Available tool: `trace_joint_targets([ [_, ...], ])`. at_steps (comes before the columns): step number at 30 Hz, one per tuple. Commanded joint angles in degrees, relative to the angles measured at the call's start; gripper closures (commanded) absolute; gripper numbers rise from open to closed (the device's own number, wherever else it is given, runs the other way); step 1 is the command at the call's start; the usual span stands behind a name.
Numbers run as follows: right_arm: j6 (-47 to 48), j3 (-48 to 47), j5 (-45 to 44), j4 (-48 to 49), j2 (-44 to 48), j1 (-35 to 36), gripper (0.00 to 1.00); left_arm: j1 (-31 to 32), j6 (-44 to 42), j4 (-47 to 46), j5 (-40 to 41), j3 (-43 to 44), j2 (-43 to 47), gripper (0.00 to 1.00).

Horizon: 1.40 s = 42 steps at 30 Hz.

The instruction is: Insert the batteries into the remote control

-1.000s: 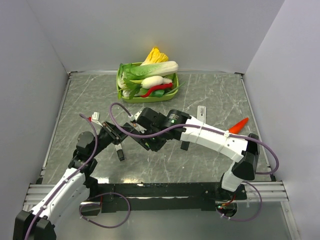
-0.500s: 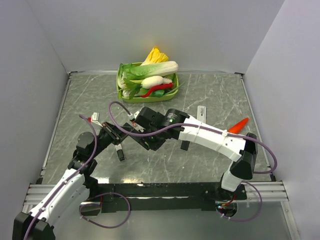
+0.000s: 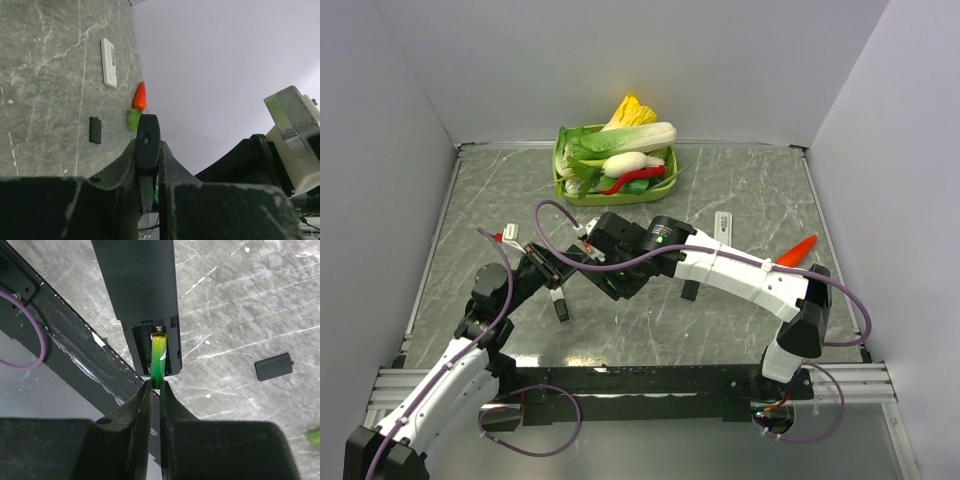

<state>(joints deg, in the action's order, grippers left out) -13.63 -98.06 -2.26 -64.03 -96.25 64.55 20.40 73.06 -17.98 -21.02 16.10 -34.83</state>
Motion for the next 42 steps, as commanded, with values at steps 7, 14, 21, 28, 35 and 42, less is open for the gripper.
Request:
trace_joint_targets([
  [7,-0.6,-2.1,-2.0,0.0,-1.5,-0.7,1.0,0.9,1.3,-3.7,0.2,3.2,0.9,0.99],
  [14,-0.9,-1.2,-2.1,2.8,-1.1,-0.7,1.0,1.4,2.2,-4.8,0.4,3.1,1.3,0.99],
  [21,-1.2,1.1,-3.4,5.3,-0.4,-1.2,1.0,1.5,3.8,-7.4,0.1,2.1,1.7,0.99],
  [28,0.8,5.3,-6.2,10.7,1.0,-1.3,1.0,1.6,7.0,-12.9,-1.7,0.5,1.2,0.99],
  [35,3.3,13.8,-8.9,18.9,4.4,-1.7,1.0,1.6,9.9,-18.7,-2.6,-1.1,1.3,0.99],
  [42,5.1,23.0,-7.4,29.5,8.4,-3.1,1.0,1.6,12.8,-22.3,-2.7,-2.9,0.7,0.99],
])
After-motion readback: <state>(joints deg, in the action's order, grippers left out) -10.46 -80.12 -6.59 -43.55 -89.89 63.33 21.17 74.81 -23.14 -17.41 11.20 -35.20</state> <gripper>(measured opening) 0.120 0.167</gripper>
